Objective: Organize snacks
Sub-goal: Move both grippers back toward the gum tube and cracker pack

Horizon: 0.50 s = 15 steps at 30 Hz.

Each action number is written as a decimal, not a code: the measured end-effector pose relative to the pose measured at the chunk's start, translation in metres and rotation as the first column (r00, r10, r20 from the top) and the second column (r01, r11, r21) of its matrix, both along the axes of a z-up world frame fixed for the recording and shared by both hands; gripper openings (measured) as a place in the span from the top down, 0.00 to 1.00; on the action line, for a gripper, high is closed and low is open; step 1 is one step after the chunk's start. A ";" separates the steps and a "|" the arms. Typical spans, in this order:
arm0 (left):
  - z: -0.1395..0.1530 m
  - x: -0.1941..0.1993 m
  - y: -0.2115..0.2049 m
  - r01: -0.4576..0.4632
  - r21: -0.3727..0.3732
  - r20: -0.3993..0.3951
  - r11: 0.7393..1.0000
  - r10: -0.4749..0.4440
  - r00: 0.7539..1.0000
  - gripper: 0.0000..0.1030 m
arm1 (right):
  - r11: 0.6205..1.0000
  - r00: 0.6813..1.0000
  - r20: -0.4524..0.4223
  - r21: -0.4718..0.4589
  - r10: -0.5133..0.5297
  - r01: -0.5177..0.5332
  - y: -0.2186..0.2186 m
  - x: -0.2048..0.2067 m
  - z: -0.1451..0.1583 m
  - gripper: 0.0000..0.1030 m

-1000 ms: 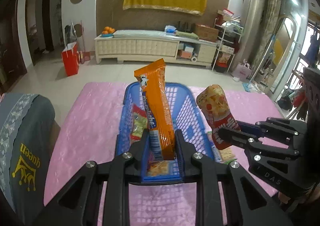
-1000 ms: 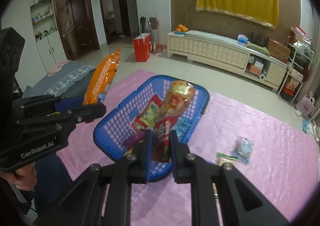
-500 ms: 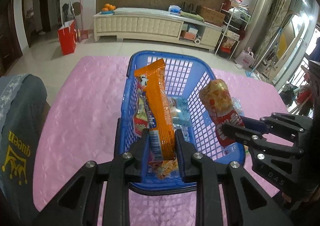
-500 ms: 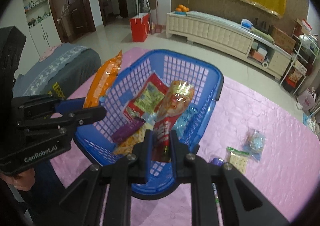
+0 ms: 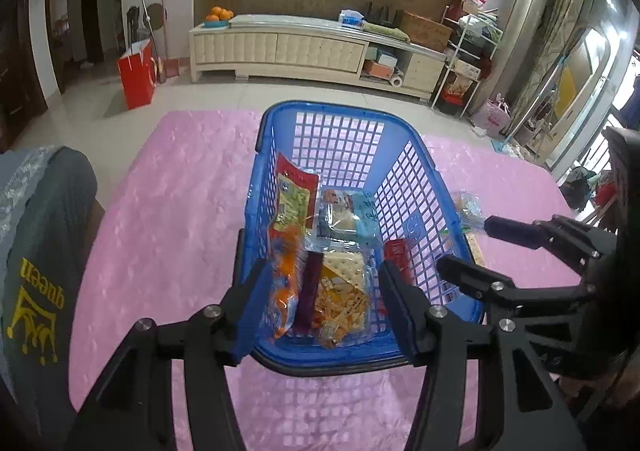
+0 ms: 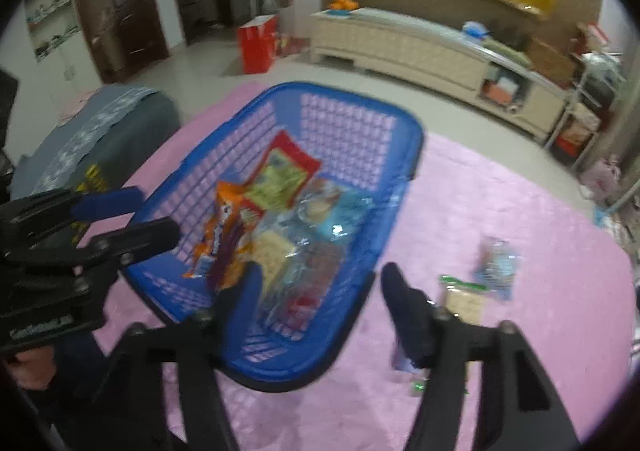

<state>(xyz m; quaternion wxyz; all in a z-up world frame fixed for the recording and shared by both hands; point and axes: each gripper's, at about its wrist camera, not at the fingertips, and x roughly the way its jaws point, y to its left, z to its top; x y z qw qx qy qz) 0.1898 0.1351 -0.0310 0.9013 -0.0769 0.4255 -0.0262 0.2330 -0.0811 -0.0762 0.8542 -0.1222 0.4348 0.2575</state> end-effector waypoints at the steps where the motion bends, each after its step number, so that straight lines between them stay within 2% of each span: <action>1: 0.003 -0.002 -0.001 -0.001 0.007 0.005 1.000 0.001 1.000 0.48 | 1.000 1.000 -0.002 0.012 -0.001 0.001 -0.003 0.000 0.002 0.31; 9: 0.023 -0.014 -0.017 0.005 0.027 0.032 1.000 -0.006 0.999 0.48 | 0.997 0.999 0.014 0.070 -0.038 0.037 -0.038 -0.009 0.025 0.30; 11: 0.028 -0.017 -0.026 0.015 0.021 0.034 1.000 -0.016 0.999 0.42 | 0.996 0.998 0.027 0.078 -0.052 0.050 -0.049 -0.013 0.031 0.30; 15: 0.038 -0.021 -0.051 0.048 0.039 0.055 0.998 -0.050 0.997 0.41 | 0.992 0.996 0.043 0.099 -0.083 0.078 -0.072 -0.016 0.040 0.30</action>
